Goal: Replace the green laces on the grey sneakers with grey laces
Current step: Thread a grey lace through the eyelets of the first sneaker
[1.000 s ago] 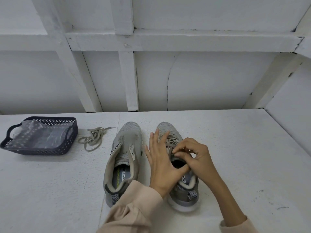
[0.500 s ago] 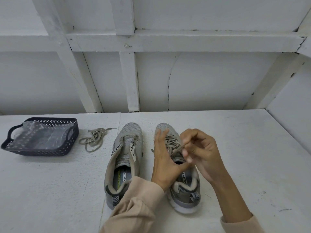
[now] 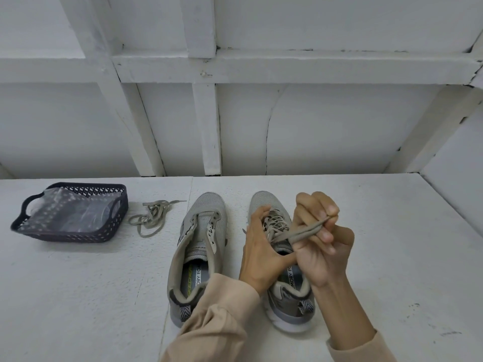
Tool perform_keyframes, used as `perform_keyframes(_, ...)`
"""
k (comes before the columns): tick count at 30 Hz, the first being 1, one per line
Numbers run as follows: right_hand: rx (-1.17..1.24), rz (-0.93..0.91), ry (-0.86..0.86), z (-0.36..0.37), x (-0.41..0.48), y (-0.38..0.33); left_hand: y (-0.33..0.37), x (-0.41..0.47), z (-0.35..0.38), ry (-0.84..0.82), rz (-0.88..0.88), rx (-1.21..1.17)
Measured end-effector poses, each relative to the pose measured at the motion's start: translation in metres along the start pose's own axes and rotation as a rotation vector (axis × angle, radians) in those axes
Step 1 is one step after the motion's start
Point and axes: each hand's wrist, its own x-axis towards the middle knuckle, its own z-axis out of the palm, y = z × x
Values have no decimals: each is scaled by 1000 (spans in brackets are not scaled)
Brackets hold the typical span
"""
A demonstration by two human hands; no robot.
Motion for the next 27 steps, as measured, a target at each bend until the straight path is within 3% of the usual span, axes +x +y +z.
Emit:
perform_keyframes(5, -107, 63, -73, 2, -6, -3, -1, 1, 1, -17, -2, -37)
perform_keyframes(8, -473, 175, -171, -1, -15, -13, -8, 1, -2, -55, -17, -58)
perform_keyframes(13, -1077, 731, -336, -1, -26, -78, 5, -4, -23, -41, -87, -381)
perform_keyframes(14, -1202, 810, -270, -1, -24, -90, 10, -2, -26, 15, -124, -419)
perform_keyframes(16, -1550, 813, 46, -9, -18, -102, 7, 9, -30, 153, -210, -393)
perform_keyframes(19, -2025, 577, 468, -41, -3, -92, -4, 28, -28, 218, -236, -216)
perform_keyframes(23, -2076, 436, 622, -84, 15, -62, -17, 38, -22, 76, -147, 107)
perform_keyframes(27, -2200, 297, 723, -90, 19, -47, -17, 46, -21, 82, -97, 304)
